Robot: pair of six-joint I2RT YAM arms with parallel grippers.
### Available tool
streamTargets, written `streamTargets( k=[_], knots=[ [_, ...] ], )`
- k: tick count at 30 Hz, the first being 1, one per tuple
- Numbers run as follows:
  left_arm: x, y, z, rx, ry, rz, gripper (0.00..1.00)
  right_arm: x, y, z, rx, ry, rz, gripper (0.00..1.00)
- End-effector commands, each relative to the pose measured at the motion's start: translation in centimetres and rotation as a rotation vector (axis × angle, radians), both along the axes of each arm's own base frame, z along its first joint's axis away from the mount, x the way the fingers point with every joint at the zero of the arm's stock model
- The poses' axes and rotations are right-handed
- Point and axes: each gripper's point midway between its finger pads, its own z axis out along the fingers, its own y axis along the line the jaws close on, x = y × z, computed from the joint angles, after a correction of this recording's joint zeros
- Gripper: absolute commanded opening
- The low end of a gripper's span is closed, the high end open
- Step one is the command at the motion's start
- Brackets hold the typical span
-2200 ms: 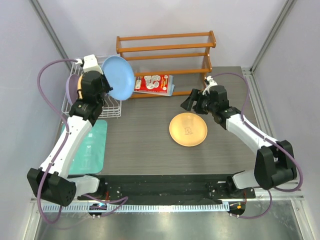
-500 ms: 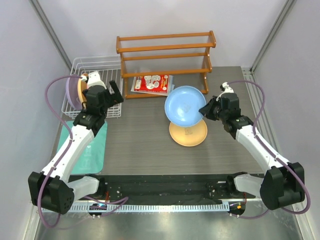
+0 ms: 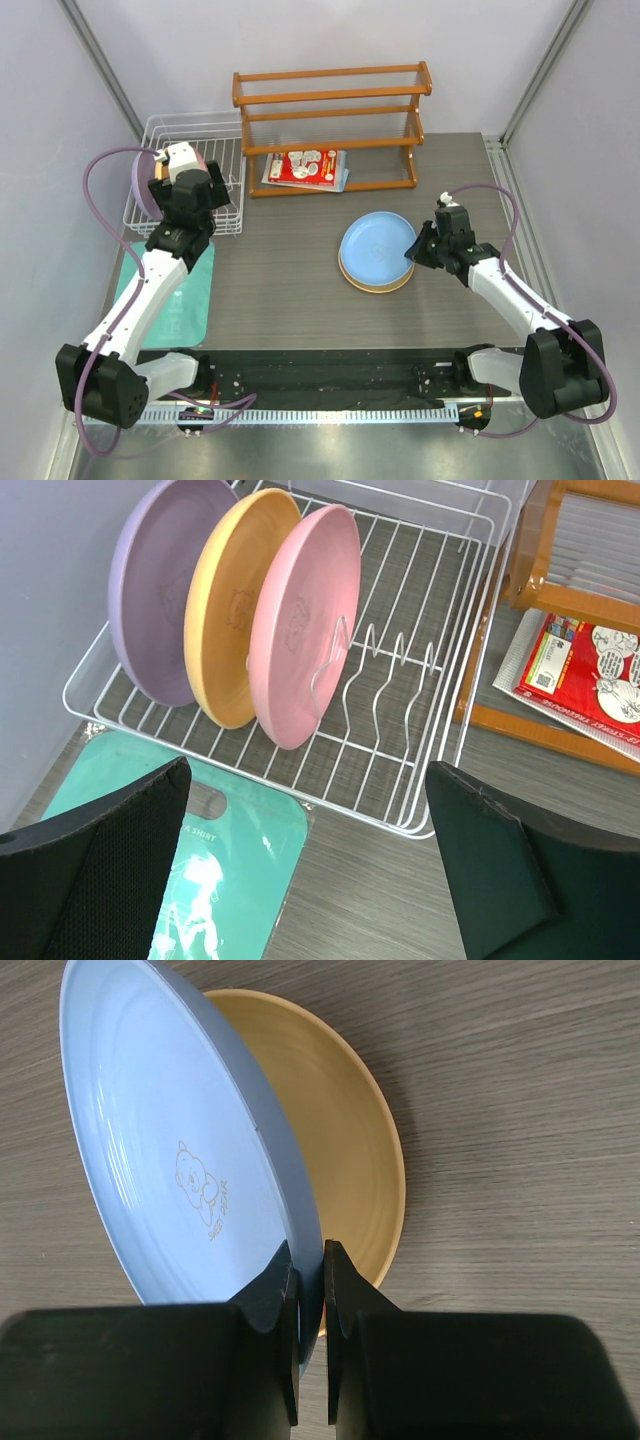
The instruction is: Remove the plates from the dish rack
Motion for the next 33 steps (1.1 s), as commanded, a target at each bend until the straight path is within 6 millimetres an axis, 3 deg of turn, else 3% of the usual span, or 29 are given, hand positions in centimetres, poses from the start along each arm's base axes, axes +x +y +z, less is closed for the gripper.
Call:
streamTargets(
  k=[1, 4, 6, 11, 16, 23, 27, 33],
  knots=[
    [-0.1, 1.0, 2.4, 0.017, -0.067, 0.047, 1.0, 1.0, 0.6, 0.7, 0.024, -0.035, 0.024, 0.02],
    [0.0, 1.3, 2.3, 0.037, -0.056, 0.057, 0.99, 0.7, 0.9, 0.3, 0.032, -0.019, 0.041, 0.06],
    [0.2, 1.3, 2.2, 0.044, -0.052, 0.062, 0.99, 0.7, 0.9, 0.2, 0.036, -0.019, 0.047, 0.13],
    [1.0, 1.3, 2.2, 0.059, -0.05, 0.07, 0.99, 0.6, 1.8, 0.6, 0.053, -0.029, 0.113, 0.45],
    [2.1, 1.8, 2.2, 0.093, -0.022, 0.084, 1.0, 0.6, 0.9, 1.0, -0.001, -0.032, 0.105, 0.7],
    [3.9, 4.3, 1.2, 0.104, 0.02, 0.138, 0.99, 1.3, -4.2, 3.2, -0.224, -0.062, -0.084, 0.75],
    [5.1, 5.7, 0.7, 0.085, 0.027, 0.157, 0.99, 1.6, -5.0, 5.2, -0.234, -0.127, -0.127, 0.78],
    [7.6, 7.2, -0.1, 0.057, 0.029, 0.155, 0.99, 2.2, -4.4, 4.7, -0.221, -0.122, -0.1, 0.79]
  ],
)
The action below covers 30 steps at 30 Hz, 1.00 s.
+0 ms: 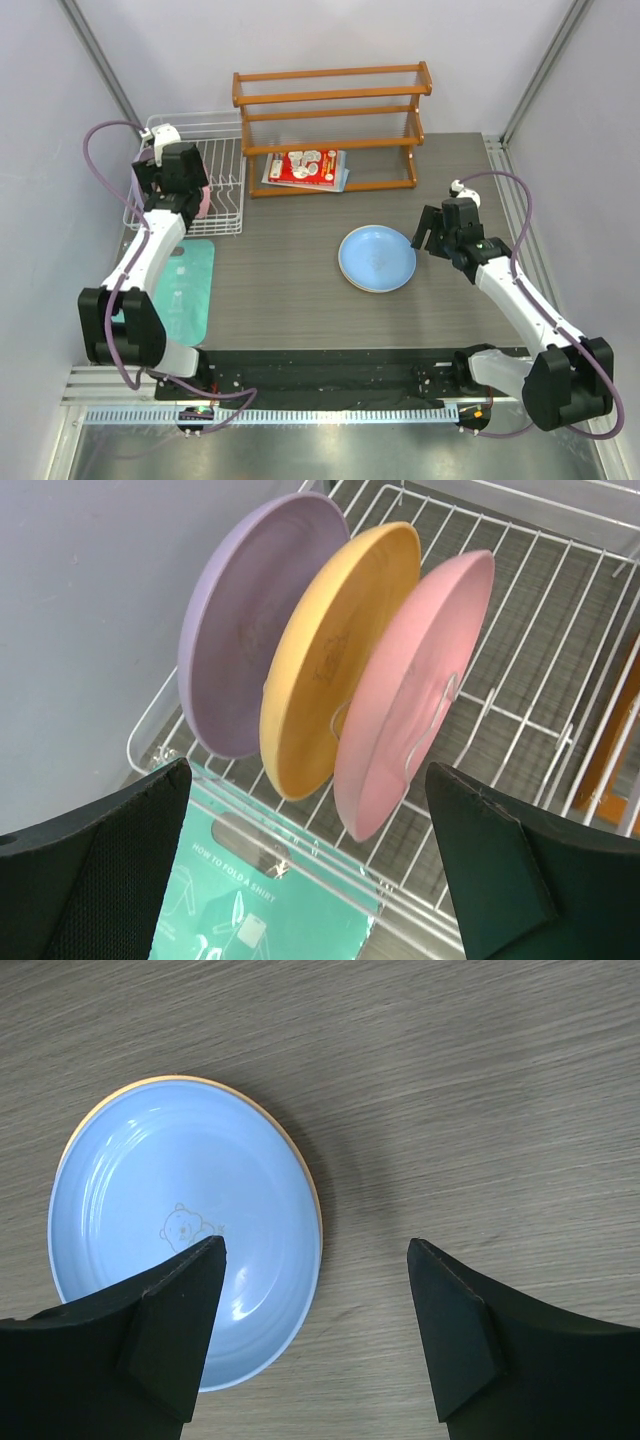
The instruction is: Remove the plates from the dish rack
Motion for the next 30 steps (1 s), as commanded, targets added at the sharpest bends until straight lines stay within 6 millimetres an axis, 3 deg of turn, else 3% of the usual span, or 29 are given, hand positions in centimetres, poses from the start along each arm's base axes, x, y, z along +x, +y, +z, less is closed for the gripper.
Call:
streamTargets(
  k=[1, 6, 15, 25, 30],
  knots=[
    [3.1, 0.4, 2.2, -0.026, -0.096, -0.023, 0.95, 1.1, -0.1, 0.5, -0.017, -0.018, -0.003, 0.79],
    [4.6, -0.4, 1.8, -0.057, -0.1, -0.065, 0.91, 1.7, 0.3, -0.7, -0.006, 0.008, 0.008, 0.79],
    [5.3, -0.7, 0.7, -0.064, -0.088, -0.084, 0.82, 1.9, 0.8, -1.5, 0.004, 0.024, 0.024, 0.78],
    [7.5, -0.1, -2.7, -0.033, -0.036, -0.049, 0.61, 2.0, 1.0, -2.0, 0.007, 0.038, 0.034, 0.78],
    [7.0, 1.3, -3.0, 0.021, -0.026, 0.022, 0.46, 2.0, 0.9, -2.5, 0.0, 0.049, 0.034, 0.78]
  ],
)
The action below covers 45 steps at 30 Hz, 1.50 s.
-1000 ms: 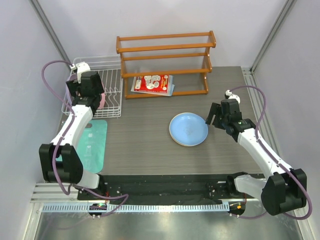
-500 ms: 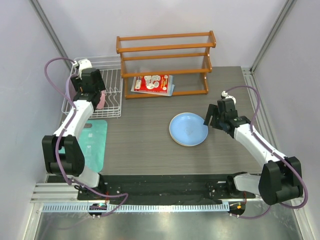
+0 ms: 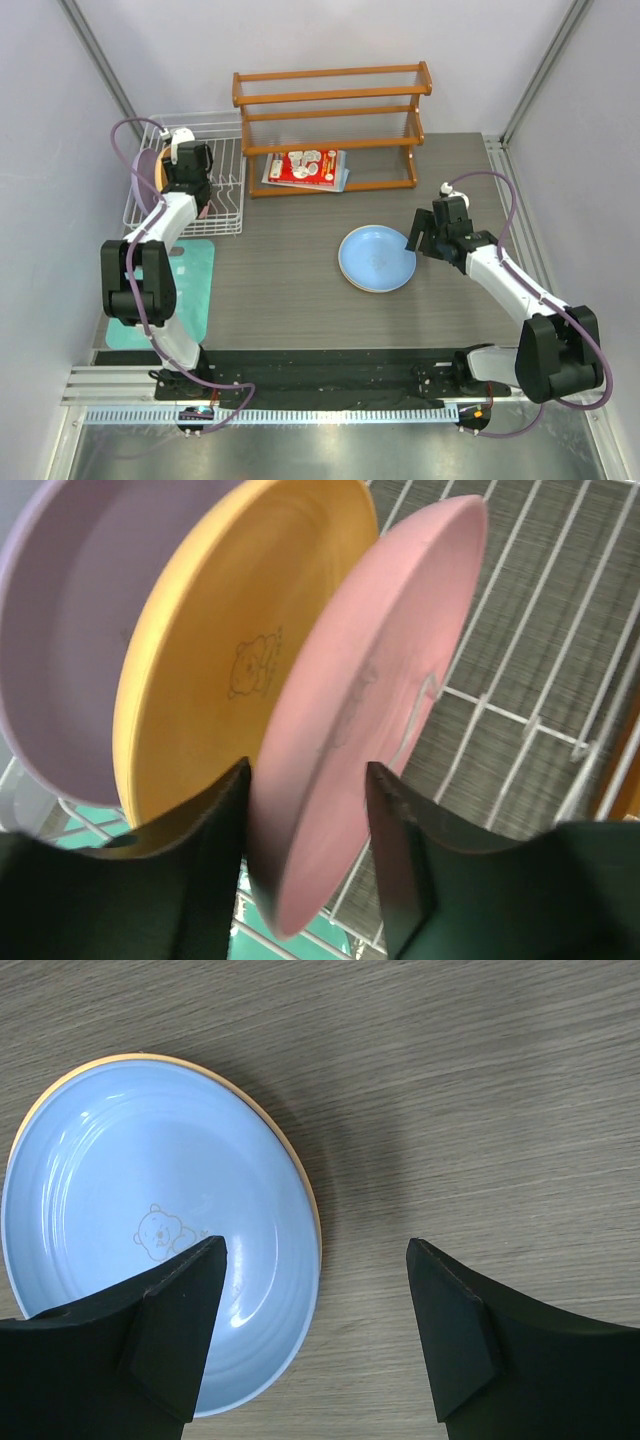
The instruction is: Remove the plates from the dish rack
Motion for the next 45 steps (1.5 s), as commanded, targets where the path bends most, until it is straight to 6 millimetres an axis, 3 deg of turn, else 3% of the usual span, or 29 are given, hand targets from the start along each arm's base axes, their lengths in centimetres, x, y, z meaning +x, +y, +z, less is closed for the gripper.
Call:
streamTargets(
  k=[1, 6, 10, 15, 19, 28, 31, 35, 37, 38, 39, 41, 45],
  knots=[
    [1.1, 1.5, 4.2, 0.055, -0.138, 0.069, 0.44, 1.2, 0.1, 1.0, 0.0, -0.049, 0.011, 0.78],
    [0.2, 1.2, 4.9, 0.061, -0.17, 0.05, 0.28, 1.4, 0.4, 0.3, 0.007, -0.031, 0.012, 0.78],
    [-0.3, 0.5, 5.6, 0.09, -0.163, 0.036, 0.2, 1.5, 0.7, 0.2, 0.018, -0.03, 0.021, 0.78],
    [-0.7, 0.0, 5.9, 0.096, -0.163, 0.035, 0.0, 1.2, 0.6, 0.1, 0.014, -0.029, 0.025, 0.78],
    [-1.1, -0.6, 6.7, 0.14, -0.161, 0.037, 0.0, 1.0, 0.5, 0.2, 0.012, -0.035, 0.026, 0.78],
    [-3.1, -1.6, 11.2, 0.305, -0.202, 0.096, 0.0, 0.6, 0.4, 1.1, 0.018, -0.059, 0.03, 0.78],
    [-4.4, -1.3, 12.2, 0.319, -0.189, 0.128, 0.0, 0.5, 0.4, 1.7, 0.018, -0.068, 0.03, 0.78],
    [-6.7, -0.6, 15.4, 0.289, -0.237, 0.19, 0.0, 0.6, 0.4, 3.3, 0.029, -0.111, 0.03, 0.78],
    [-7.6, -1.1, 15.7, 0.274, -0.219, 0.176, 0.0, 0.7, 0.6, 3.8, 0.038, -0.122, 0.032, 0.78],
    [-8.2, -1.3, 16.8, 0.252, -0.247, 0.162, 0.0, 0.8, 0.7, 4.1, 0.045, -0.129, 0.035, 0.78],
    [-7.8, -2.5, 17.0, 0.167, -0.288, 0.104, 0.0, 0.8, 0.8, 4.3, 0.049, -0.133, 0.038, 0.78],
    [-8.7, -3.6, 16.9, 0.089, -0.278, 0.033, 0.0, 1.0, 1.3, 4.9, 0.071, -0.144, 0.05, 0.78],
    [-8.9, -9.0, 15.0, -0.19, -0.294, -0.198, 0.0, 1.6, 3.3, 6.3, 0.15, -0.172, 0.125, 0.78]
  ],
)
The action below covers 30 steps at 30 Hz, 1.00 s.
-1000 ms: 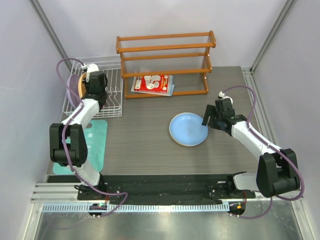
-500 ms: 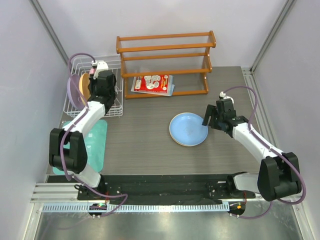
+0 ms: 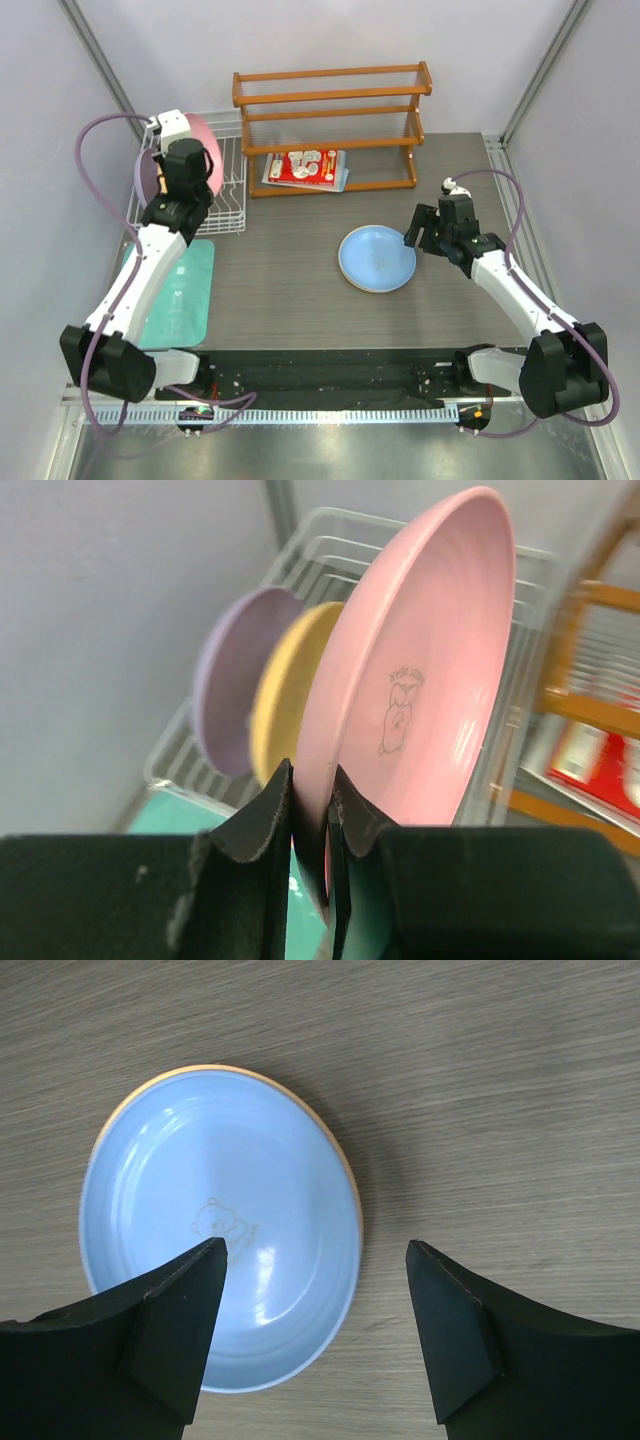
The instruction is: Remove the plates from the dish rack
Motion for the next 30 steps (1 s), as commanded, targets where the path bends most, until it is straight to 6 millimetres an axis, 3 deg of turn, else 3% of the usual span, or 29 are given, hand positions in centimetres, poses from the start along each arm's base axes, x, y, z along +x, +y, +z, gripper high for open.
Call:
streamTargets(
  k=[1, 3, 4, 6, 7, 11, 14, 25, 28, 29, 30],
  knots=[
    [-0.6, -8.2, -0.5, -0.388, -0.046, -0.37, 0.0, 1.9, 2.8, 4.6, 0.117, -0.119, 0.104, 0.78],
    [-0.9, -10.9, -2.0, -0.507, -0.038, -0.477, 0.0, 2.3, 4.9, 6.1, 0.206, -0.161, 0.18, 0.78],
    [-1.4, -14.0, -2.4, -0.627, -0.016, -0.601, 0.0, 2.4, 5.6, 6.7, 0.243, -0.178, 0.206, 0.78],
    [-1.3, -16.5, -2.6, -0.729, -0.026, -0.704, 0.0, 2.6, 7.9, 8.3, 0.357, -0.214, 0.28, 0.78],
    [-1.8, -18.0, -4.0, -0.805, 0.015, -0.745, 0.0, 2.6, 8.7, 8.9, 0.393, -0.226, 0.307, 0.78],
    [-2.5, -21.5, -5.6, -0.906, 0.073, -0.846, 0.0, 2.8, 11.2, 10.8, 0.477, -0.285, 0.372, 0.79],
    [-3.1, -23.0, -6.4, -0.935, 0.1, -0.872, 0.0, 3.0, 12.4, 11.3, 0.497, -0.302, 0.398, 0.79],
    [-4.5, -26.8, -7.4, -0.993, 0.124, -0.954, 0.0, 3.7, 14.7, 8.7, 0.518, -0.249, 0.425, 0.77],
    [-4.6, -27.2, -8.2, -0.992, 0.14, -0.948, 0.0, 3.8, 14.7, 8.7, 0.511, -0.258, 0.42, 0.65],
    [-4.7, -27.4, -8.4, -0.993, 0.148, -0.951, 0.0, 3.8, 14.6, 8.6, 0.503, -0.259, 0.418, 0.43],
    [-4.7, -27.5, -8.7, -0.993, 0.154, -0.949, 0.0, 3.8, 14.6, 8.6, 0.497, -0.26, 0.423, 0.35]
  ],
)
